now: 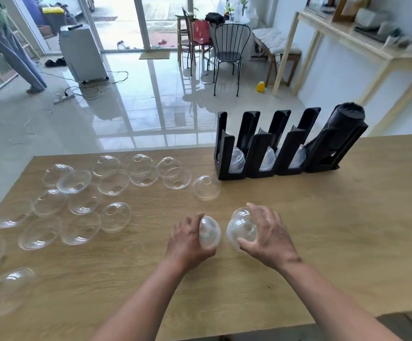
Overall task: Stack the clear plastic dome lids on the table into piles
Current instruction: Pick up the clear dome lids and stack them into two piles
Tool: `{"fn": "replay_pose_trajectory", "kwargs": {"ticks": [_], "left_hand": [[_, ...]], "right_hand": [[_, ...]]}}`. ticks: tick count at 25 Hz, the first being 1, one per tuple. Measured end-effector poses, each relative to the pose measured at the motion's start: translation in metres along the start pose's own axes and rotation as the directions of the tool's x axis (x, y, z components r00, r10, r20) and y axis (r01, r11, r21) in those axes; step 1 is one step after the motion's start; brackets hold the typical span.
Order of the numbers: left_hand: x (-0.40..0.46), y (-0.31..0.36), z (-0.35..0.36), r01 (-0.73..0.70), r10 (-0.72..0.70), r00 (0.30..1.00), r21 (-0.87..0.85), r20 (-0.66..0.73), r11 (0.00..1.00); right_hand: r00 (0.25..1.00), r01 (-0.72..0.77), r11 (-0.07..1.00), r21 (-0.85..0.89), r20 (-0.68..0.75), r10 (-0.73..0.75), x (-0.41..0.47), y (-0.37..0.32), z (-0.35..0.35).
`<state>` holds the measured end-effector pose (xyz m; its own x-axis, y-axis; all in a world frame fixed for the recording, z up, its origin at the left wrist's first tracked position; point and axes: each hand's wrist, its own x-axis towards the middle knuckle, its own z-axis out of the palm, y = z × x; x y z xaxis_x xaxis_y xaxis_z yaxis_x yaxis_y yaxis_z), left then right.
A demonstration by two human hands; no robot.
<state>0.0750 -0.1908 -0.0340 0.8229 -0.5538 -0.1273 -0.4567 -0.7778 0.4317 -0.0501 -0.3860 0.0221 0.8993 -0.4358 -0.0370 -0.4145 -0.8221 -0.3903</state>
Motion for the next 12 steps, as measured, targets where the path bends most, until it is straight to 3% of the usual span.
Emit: {"fn": "replay_pose_trajectory", "kwargs": {"ticks": [4, 12], "left_hand": [[0.001, 0.005, -0.006, 0.059, -0.061, 0.996, 0.034, 0.059, 0.998], [0.007, 0.012, -0.013, 0.142, -0.155, 0.982, 0.121, 0.105, 0.982]], "right_hand": [[0.984, -0.047, 0.999, 0.014, 0.172, 0.043, 0.009, 0.015, 0.025], [0.981, -0.051, 0.996, 0.079, 0.193, 0.035, 0.019, 0.028, 0.032]]}}
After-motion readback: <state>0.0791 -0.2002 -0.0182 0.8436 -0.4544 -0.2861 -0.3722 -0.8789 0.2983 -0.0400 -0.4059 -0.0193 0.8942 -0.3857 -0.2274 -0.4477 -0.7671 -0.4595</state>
